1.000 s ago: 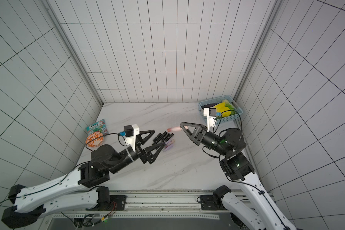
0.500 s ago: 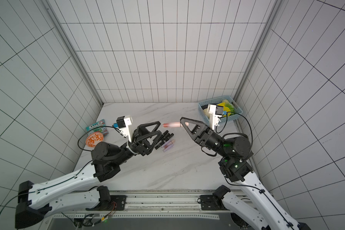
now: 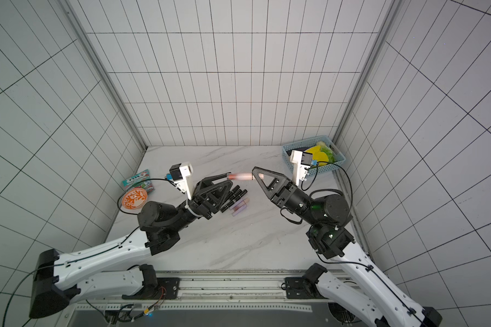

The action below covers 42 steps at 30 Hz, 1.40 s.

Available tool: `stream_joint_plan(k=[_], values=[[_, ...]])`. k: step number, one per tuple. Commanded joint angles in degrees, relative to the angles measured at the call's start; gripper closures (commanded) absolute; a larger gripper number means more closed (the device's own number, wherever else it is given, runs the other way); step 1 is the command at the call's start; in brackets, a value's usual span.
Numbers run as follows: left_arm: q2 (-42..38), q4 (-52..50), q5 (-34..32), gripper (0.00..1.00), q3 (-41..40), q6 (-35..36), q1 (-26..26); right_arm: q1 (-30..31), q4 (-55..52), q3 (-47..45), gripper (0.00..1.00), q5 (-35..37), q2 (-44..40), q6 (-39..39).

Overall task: Arrange the lipsticks in the organizer
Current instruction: Pick up the lipstick at the center of the board, then place the lipstick in the storage box.

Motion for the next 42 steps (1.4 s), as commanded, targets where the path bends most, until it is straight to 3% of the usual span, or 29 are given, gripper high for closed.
stream_joint_plan(k=[1, 9, 14, 17, 19, 22, 23, 26, 29, 36, 42], values=[[-0.35, 0.87, -0.42, 0.63, 0.87, 0.84, 0.27, 0.97, 2.02, -0.97, 0.92, 0.80, 0.30, -0.74], [-0.41, 0.72, -1.03, 0.65, 0.50, 1.61, 0.27, 2.47, 2.43, -0.79, 0.92, 1.61, 1.33, -1.37], [-1.10, -0.02, -1.52, 0.87, 0.32, 2.13, 0.35, 3.00, 1.99, -0.29, 0.90, 1.61, 1.72, -1.60], [-1.60, -1.31, -1.98, 0.94, 0.20, 2.60, 0.36, 3.15, 1.58, -0.26, 0.82, 1.80, 1.61, -1.73], [-2.24, -3.15, -2.87, 0.96, 0.21, 3.45, 0.37, 3.13, 0.12, -0.22, 0.63, 2.06, 1.14, -2.69], [-4.36, -9.62, -5.81, 0.97, 0.76, 6.87, 0.44, 3.16, -12.67, 1.97, 0.08, 5.68, -1.82, -9.00], [-5.44, -13.20, -7.42, 0.97, 1.10, 8.69, 0.44, 3.17, -21.07, 4.48, 0.01, 8.86, -3.11, -13.22], [-7.83, -25.55, -13.42, 0.97, 3.18, 14.71, 0.84, 3.13, -42.42, 9.93, 0.01, 21.21, -5.95, -23.26], [-7.52, -36.55, -16.77, 0.97, 5.74, 18.34, 3.84, 3.09, -53.96, 11.55, 0.01, 32.23, -7.16, -29.61], [2.53, -47.57, -12.78, 0.97, 10.72, 21.09, 16.86, 2.96, -62.02, 11.02, 0.01, 42.88, -3.95, -35.40], [17.05, -50.42, -11.46, 0.96, 19.38, 26.71, 20.51, 1.18, -62.08, 8.77, 0.01, 46.43, -1.58, -37.72]])
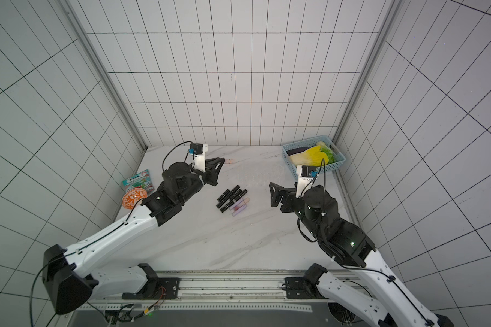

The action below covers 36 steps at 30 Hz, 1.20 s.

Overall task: Arrange the lipsticks in the organizer
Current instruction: Place the lipstick in the storage box.

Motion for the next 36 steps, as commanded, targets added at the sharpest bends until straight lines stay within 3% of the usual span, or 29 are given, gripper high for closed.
stream_joint_plan(k=[1, 9, 14, 36], values=[[5.99, -3.88, 1.97, 0.96, 5.69, 5.10, 0.81, -2.04, -2.38, -1.74, 0.01, 3.90, 0.52, -3.13], [21.37, -5.52, 0.84, 0.97, 15.78, 8.51, 1.15, -12.17, -1.78, -5.60, 0.01, -5.79, 3.92, -3.31], [28.50, -8.15, -1.06, 0.97, 20.24, 10.50, 1.58, -15.19, 0.12, -8.22, 0.00, -9.48, 4.82, -3.22], [40.68, -9.53, -2.96, 0.98, 26.66, 11.57, 2.04, -16.54, 4.66, -11.64, 0.07, -17.04, 9.47, -2.01]])
